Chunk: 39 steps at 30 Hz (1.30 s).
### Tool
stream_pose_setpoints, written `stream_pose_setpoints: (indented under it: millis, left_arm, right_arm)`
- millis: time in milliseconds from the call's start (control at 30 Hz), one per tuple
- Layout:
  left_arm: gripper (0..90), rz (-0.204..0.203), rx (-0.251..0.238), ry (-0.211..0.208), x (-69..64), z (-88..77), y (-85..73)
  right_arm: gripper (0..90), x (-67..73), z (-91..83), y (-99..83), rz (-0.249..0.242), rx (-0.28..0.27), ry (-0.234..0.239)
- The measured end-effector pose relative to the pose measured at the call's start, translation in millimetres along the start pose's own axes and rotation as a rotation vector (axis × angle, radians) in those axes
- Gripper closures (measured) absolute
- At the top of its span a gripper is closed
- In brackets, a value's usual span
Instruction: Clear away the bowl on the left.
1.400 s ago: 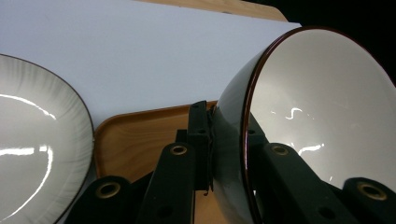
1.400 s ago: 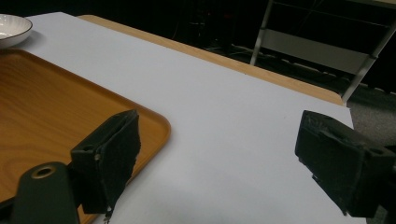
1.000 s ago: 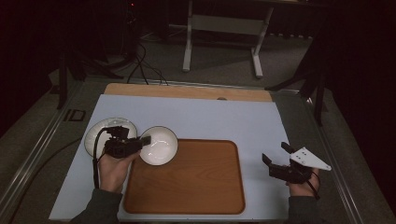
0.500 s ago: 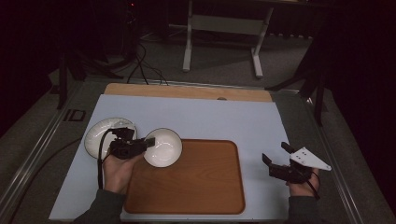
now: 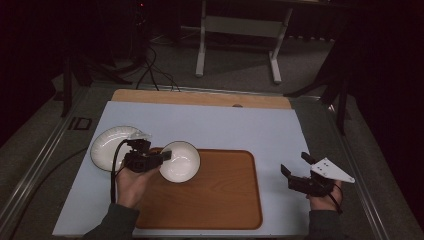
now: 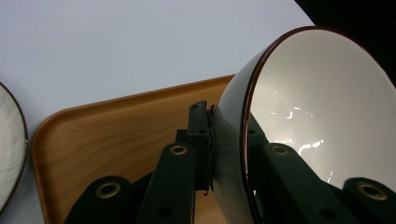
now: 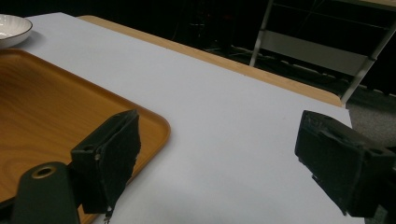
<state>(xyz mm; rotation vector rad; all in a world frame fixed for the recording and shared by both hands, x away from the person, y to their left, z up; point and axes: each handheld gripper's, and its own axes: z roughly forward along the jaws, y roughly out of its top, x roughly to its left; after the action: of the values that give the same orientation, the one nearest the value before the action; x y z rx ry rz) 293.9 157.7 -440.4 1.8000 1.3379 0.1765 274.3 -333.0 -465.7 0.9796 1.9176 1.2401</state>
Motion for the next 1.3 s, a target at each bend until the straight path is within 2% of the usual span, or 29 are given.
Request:
stream_pose_setpoints:
  millis: [167, 1300]
  left_arm:
    - [81.5, -0.001, 0.010, -0.022, -2.8, 5.7, -1.7]
    - [81.5, 0.036, 0.115, -0.024, -20.8, 46.1, -18.7]
  right_arm:
    - [13.7, 0.0, -0.1, 0.0, 0.000, -0.001, -0.001]
    - [13.8, -0.5, -0.2, 0.2, -0.002, -0.005, -0.002]
